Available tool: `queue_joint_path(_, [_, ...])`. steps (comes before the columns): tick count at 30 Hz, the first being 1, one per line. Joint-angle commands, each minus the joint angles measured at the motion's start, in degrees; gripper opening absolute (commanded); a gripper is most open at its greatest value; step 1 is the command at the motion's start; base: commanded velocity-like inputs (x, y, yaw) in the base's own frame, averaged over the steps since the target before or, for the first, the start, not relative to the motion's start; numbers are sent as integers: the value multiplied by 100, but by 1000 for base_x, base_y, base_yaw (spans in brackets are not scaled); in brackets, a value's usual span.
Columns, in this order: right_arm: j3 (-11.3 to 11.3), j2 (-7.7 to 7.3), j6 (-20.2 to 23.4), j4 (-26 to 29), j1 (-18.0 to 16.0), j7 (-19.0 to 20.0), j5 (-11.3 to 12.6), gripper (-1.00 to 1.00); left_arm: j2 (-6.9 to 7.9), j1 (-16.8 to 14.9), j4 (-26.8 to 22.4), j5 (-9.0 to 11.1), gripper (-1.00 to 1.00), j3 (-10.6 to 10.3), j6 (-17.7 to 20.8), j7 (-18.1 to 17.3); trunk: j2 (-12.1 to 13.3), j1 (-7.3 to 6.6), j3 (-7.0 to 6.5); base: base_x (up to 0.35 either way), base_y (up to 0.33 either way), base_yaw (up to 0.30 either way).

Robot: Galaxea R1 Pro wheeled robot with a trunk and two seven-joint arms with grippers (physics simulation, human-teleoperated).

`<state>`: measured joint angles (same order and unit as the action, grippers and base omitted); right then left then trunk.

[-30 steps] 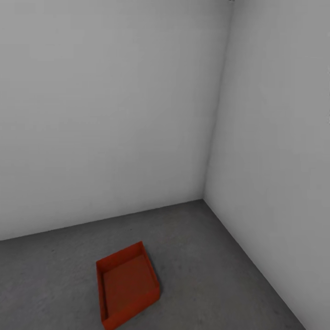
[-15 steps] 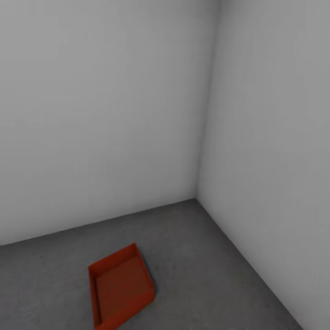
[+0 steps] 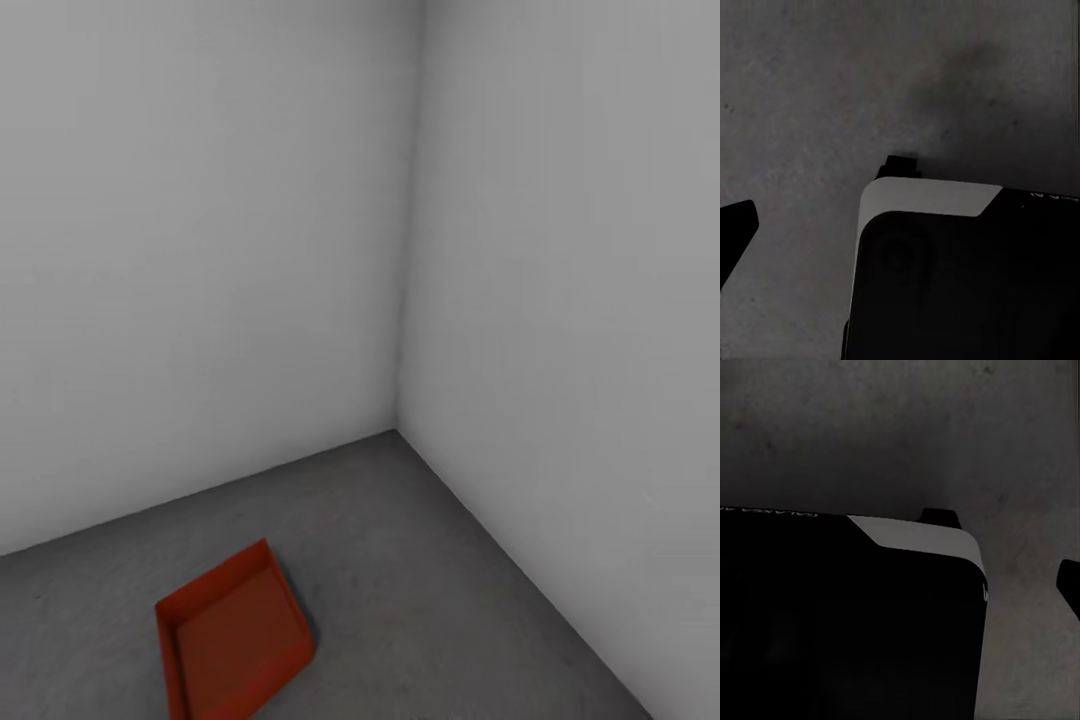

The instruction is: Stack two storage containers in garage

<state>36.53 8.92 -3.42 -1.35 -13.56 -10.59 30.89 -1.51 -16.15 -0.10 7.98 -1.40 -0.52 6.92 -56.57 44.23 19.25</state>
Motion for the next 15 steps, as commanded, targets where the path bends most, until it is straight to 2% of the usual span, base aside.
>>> queue_joint_path(1, [48, 5, -27, -14, -6, -5, 57, 100, 0, 0, 0, 54, 100, -18, -4, 9, -4, 0, 6, 0, 0, -239])
queue_joint_path(4, [48, 4, -25, -14, -6, -5, 57, 100, 8, 24, 1, 54, 100, -18, -2, -40, -4, 0, 6, 0, 0, -238])
queue_joint_path(6, [48, 4, -26, -14, -6, -5, 57, 100, 29, 55, 1, 54, 100, -14, 0, -226, -4, 0, 6, 0, 0, -238])
queue_joint_path(10, [48, 4, -27, -14, -6, -5, 57, 100, 198, 73, 0, 54, 100, -13, 6, -706, -4, 0, 6, 0, 0, -238])
queue_joint_path(15, [48, 4, -21, -14, -6, -5, 57, 100, 264, 77, 1, 55, 100, -10, 8, -854, -4, 0, 6, 0, 0, -238])
